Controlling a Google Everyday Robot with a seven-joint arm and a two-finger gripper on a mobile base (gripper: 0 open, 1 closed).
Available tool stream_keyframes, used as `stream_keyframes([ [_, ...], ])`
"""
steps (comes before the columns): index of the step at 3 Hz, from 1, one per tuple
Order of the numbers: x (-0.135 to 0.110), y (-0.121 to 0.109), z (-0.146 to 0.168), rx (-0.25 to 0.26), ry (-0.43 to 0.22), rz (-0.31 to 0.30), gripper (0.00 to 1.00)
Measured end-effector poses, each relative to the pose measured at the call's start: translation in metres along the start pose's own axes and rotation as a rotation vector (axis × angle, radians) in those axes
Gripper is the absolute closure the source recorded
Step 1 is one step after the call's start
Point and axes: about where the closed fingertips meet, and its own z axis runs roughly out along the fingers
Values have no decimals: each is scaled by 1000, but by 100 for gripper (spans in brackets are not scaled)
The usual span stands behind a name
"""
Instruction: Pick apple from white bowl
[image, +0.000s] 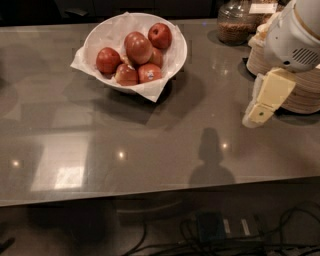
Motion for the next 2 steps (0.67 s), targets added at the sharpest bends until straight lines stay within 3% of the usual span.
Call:
stream_keyframes([
  [2, -70, -53, 27, 89, -187, -13, 0],
])
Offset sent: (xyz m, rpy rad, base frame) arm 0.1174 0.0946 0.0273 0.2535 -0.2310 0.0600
